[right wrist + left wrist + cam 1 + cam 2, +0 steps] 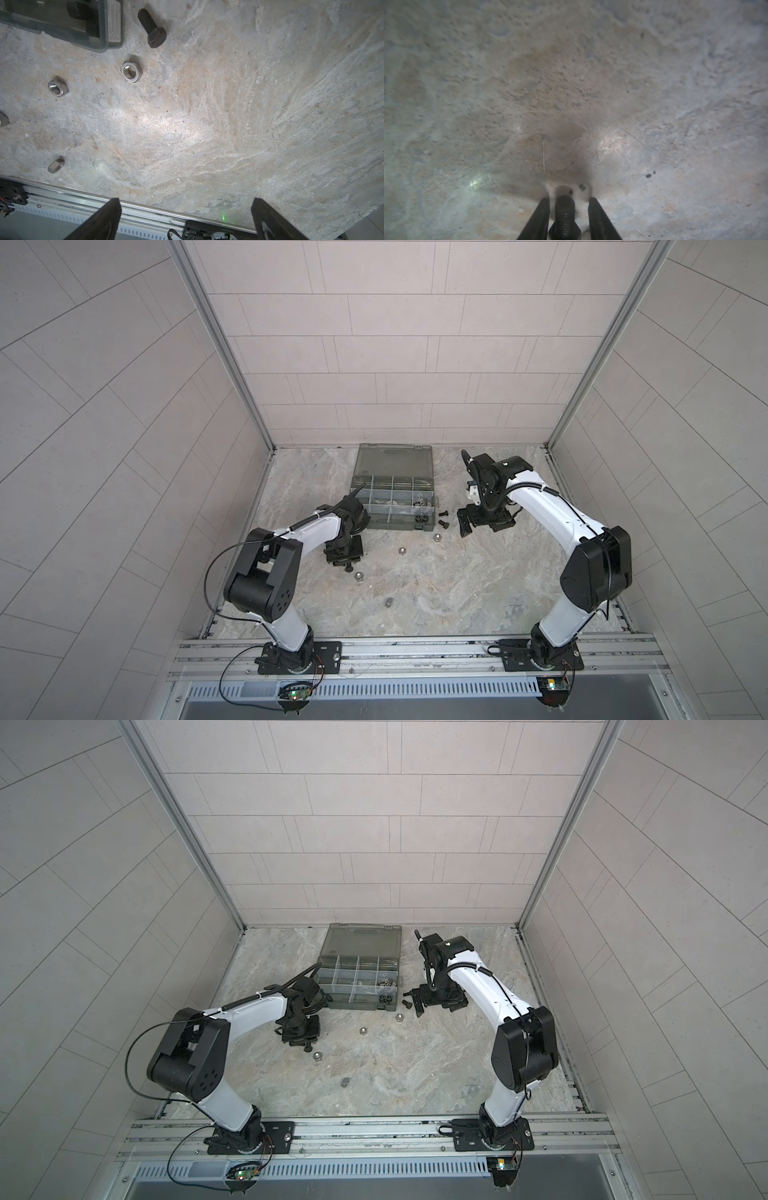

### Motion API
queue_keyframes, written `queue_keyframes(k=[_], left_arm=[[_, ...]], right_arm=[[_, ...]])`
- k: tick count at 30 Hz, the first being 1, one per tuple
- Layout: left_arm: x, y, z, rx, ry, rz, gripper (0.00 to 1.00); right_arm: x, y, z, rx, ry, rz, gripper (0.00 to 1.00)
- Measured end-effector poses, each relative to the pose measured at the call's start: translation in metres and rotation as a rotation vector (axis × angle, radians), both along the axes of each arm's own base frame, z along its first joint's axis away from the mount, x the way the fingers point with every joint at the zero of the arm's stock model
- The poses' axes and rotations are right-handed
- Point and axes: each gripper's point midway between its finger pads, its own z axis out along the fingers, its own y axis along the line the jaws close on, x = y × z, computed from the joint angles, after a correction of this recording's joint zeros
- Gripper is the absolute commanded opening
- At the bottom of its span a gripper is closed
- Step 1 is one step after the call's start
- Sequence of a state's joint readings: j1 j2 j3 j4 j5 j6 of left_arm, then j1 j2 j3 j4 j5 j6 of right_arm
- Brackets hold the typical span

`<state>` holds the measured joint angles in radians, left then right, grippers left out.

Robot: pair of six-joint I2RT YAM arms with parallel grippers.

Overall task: Sort the screws and nuts into containers
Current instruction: 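Lower the open left gripper toward another black hex bolt, then close the left gripper on the black hex bolt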

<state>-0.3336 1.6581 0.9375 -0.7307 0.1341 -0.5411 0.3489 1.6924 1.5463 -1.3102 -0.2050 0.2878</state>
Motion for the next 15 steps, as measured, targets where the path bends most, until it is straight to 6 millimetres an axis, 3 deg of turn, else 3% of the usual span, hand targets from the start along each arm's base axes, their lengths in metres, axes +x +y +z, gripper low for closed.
queue_keyframes(k=[6,11,15], left_arm=[[-0.0005,0.0002,-0.0008,0.001,0.003,-0.003,0.31],[-0.0021,0.0015,-0.0023,0.009,0.012,-0.011,0.1],[-0.0019,0.0009,-0.0025,0.008,0.019,-0.015,0.07]], right_arm=[[-0.0001,-0.0008,-0.0002,-0.005,0.0,0.0,0.99],[0.0016,-0.0013,0.0027,-0.008,-0.008,0.0,0.99],[0.0033,-0.0012,0.0054,-0.009,-0.015,0.0,0.99]])
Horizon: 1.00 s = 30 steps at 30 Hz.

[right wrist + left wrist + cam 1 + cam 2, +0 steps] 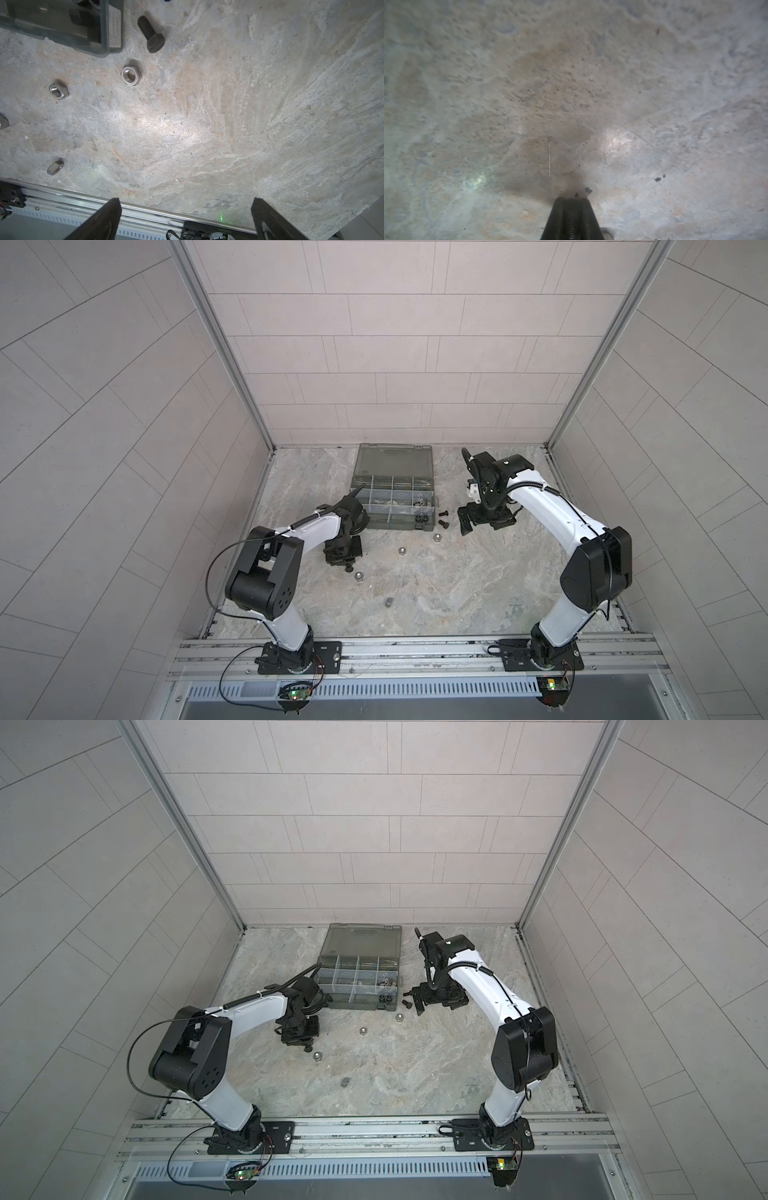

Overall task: Sort the screws and nuts into containers
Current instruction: 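Close the left gripper on the black hex bolt, then carry the black bolt with the left gripper into the box and release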

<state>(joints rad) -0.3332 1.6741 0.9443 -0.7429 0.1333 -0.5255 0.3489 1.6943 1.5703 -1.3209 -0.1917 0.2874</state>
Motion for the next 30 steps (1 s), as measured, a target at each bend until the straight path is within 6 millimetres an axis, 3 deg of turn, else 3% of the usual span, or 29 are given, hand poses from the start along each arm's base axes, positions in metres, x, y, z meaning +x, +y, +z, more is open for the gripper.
queue_keyframes(k=[7,10,17,21,25,30], left_arm=[[0.001,-0.001,0.003,0.007,0.021,-0.014,0.07],[0.01,-0.003,0.015,0.007,0.01,-0.029,0.08],[0.069,-0.019,0.076,-0.015,-0.141,-0.071,0.1],[0.109,-0.029,0.1,-0.03,-0.213,-0.086,0.11],[0.14,-0.036,0.1,-0.033,-0.232,-0.099,0.11],[0.151,-0.036,0.08,-0.029,-0.193,-0.104,0.12]], right_arm=[[0.001,-0.001,0.002,-0.007,0.0,0.0,0.99],[0.004,-0.001,0.003,-0.013,-0.003,0.0,0.99],[0.012,0.001,0.013,-0.005,-0.038,-0.001,0.99],[0.022,0.004,0.019,0.002,-0.06,-0.003,0.99],[0.033,0.006,0.024,0.008,-0.081,-0.009,0.99],[0.039,0.0,0.027,0.004,-0.094,-0.026,0.99]])
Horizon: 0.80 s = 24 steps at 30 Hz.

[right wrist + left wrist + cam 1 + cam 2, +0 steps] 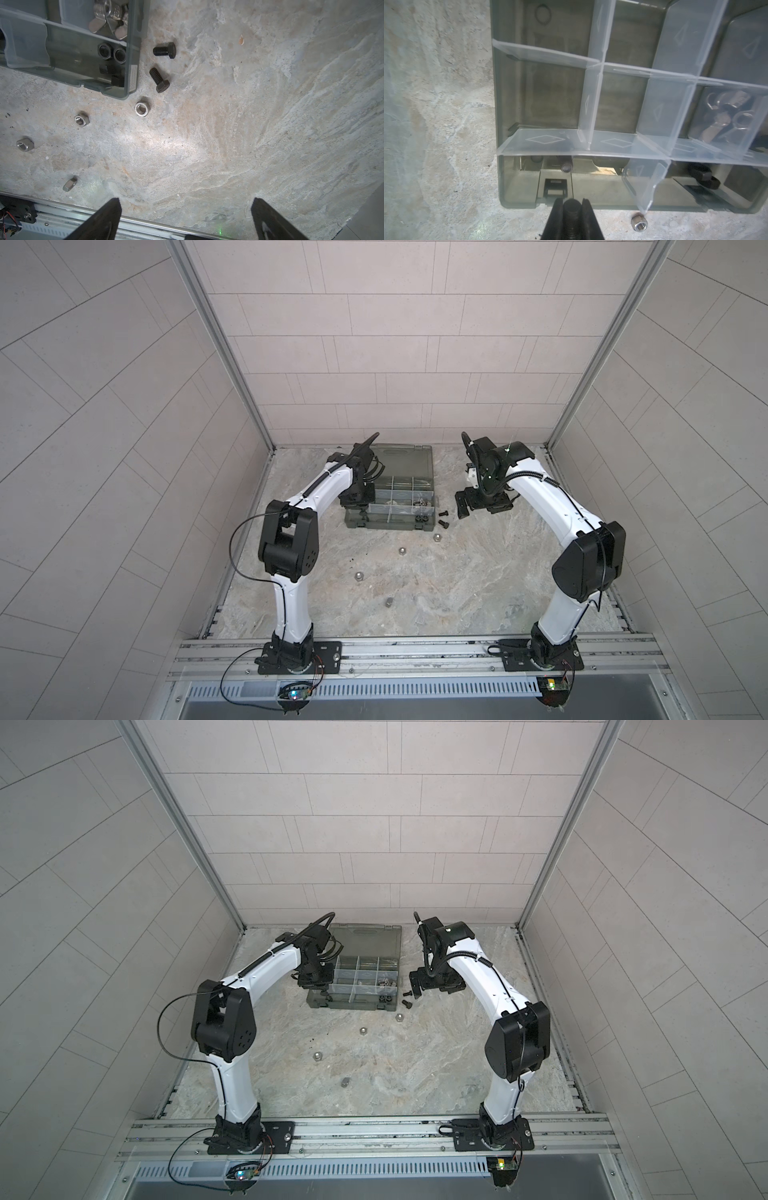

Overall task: Sort the screws and nuts into containers
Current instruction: 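Carry the black bolt with the left gripper into the box and release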

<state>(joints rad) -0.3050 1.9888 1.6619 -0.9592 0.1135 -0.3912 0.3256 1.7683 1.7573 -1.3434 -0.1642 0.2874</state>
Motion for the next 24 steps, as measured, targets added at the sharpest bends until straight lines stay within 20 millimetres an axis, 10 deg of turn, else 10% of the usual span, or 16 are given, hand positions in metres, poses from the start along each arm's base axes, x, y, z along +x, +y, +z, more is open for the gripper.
queue_keyframes(k=[10,18,24], left_arm=[[0.011,-0.006,-0.015,-0.027,0.025,-0.002,0.16],[0.014,-0.009,-0.014,-0.061,0.02,-0.016,0.51],[0.013,-0.012,-0.004,-0.079,0.001,-0.045,0.53]], right_arm=[[0.008,-0.011,0.006,-0.011,-0.027,-0.032,0.99],[0.01,-0.009,0.008,0.003,-0.033,-0.032,0.99],[0.016,-0.007,0.005,0.011,-0.043,-0.031,0.99]])
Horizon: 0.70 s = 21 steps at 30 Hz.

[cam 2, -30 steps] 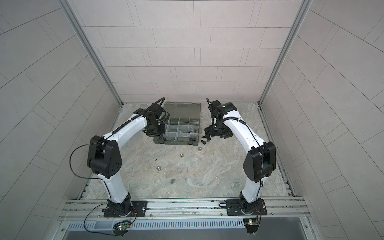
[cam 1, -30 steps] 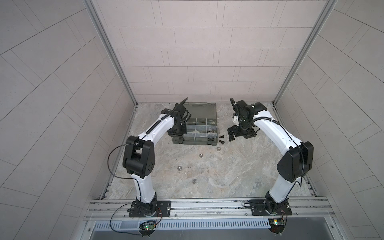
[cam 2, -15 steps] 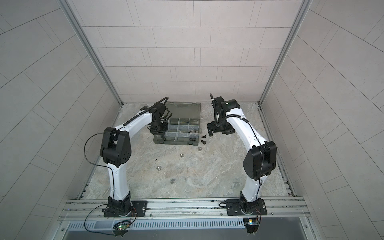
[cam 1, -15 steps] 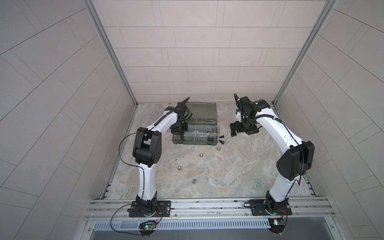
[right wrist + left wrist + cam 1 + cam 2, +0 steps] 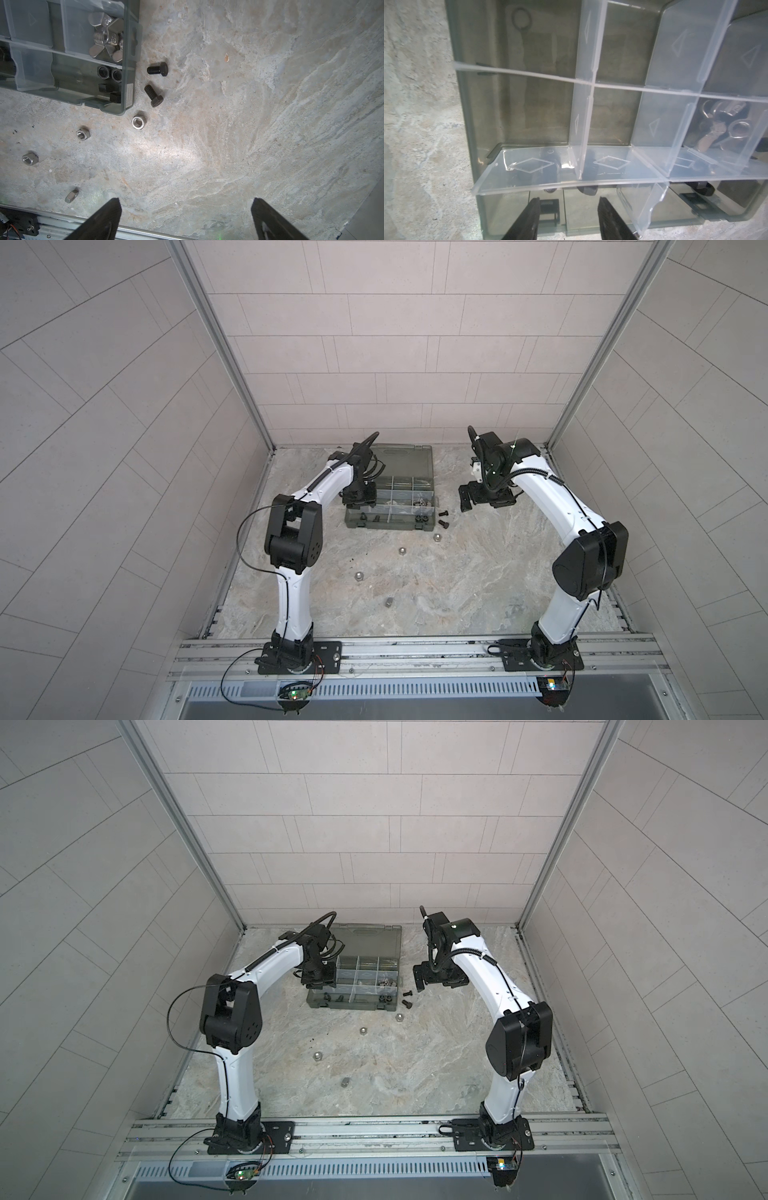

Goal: Sort the screws and nuts into containers

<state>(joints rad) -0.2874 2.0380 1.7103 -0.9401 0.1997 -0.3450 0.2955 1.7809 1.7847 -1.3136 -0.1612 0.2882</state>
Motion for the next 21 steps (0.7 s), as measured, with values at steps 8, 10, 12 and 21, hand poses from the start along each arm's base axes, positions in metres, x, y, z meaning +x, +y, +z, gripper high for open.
queue_keyframes(k=[8,10,12,21], left_arm=[[-0.005,0.011,0.094,-0.012,-0.32,-0.059,0.54],[-0.01,0.017,0.123,-0.01,-0.44,-0.064,0.55],[-0.014,0.022,0.147,-0.007,-0.545,-0.064,0.59],[-0.025,0.043,0.208,0.054,-0.794,-0.047,1.0]], right_arm=[[0.02,0.008,-0.032,0.007,0.031,-0.019,0.75],[0.023,0.01,-0.043,0.008,0.041,-0.032,0.68],[0.028,0.011,-0.052,0.007,0.048,-0.037,0.6],[0.053,0.023,-0.103,0.002,0.096,-0.059,0.46]])
